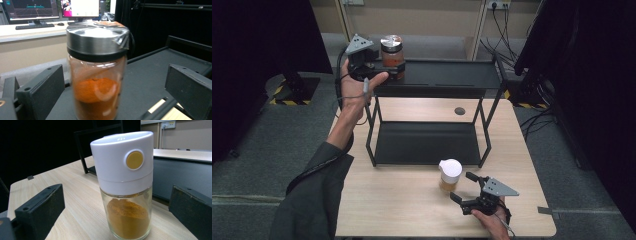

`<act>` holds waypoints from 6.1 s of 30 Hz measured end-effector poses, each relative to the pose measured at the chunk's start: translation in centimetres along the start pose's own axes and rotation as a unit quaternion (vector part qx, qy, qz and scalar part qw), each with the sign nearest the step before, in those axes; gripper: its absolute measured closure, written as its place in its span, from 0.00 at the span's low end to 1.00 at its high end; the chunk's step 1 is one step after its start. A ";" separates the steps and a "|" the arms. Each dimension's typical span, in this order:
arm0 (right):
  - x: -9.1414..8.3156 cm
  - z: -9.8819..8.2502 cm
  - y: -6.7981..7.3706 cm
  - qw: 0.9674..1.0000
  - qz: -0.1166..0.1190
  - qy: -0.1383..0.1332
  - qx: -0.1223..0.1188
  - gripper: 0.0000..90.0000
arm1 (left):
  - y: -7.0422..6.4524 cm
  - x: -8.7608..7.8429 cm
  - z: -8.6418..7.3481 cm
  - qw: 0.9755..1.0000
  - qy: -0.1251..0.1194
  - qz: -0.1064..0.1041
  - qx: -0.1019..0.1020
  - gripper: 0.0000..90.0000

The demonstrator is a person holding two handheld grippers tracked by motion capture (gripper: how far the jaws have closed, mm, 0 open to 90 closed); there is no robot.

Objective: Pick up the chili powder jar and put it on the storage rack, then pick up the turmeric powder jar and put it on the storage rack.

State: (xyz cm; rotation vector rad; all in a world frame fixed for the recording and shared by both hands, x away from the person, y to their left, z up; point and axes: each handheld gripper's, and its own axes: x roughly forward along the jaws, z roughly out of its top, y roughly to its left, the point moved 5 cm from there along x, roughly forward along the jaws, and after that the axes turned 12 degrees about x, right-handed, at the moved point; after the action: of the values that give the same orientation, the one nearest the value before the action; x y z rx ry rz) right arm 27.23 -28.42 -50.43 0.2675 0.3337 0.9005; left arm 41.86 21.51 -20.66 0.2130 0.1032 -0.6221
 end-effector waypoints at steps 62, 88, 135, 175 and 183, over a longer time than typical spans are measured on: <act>-0.1 0.0 0.2 1.000 0.000 -0.003 0.000 0.01 | -8.2 -7.0 -11.5 0.991 -0.070 -0.109 0.028 0.03; -0.1 0.0 0.2 1.000 -0.001 -0.003 0.000 0.01 | -10.8 -8.1 -17.4 0.989 -0.062 -0.135 0.023 0.03; -0.2 -0.1 0.2 1.000 0.001 -0.004 0.000 0.01 | -13.4 -8.5 -26.4 0.985 -0.060 -0.159 0.003 0.03; 0.0 -0.1 0.2 1.000 0.009 -0.002 -0.003 0.01 | -13.8 -9.0 -30.6 0.988 -0.053 -0.142 0.011 0.03; 0.0 -0.1 0.2 1.000 0.009 -0.002 -0.003 0.01 | -13.8 -9.0 -30.7 0.989 -0.053 -0.140 0.009 0.03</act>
State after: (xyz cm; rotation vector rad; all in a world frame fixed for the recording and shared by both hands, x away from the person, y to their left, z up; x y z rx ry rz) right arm 27.08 -28.29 -50.49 0.2671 0.3246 0.9181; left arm 25.51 22.69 -51.38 0.1837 0.0240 -0.9135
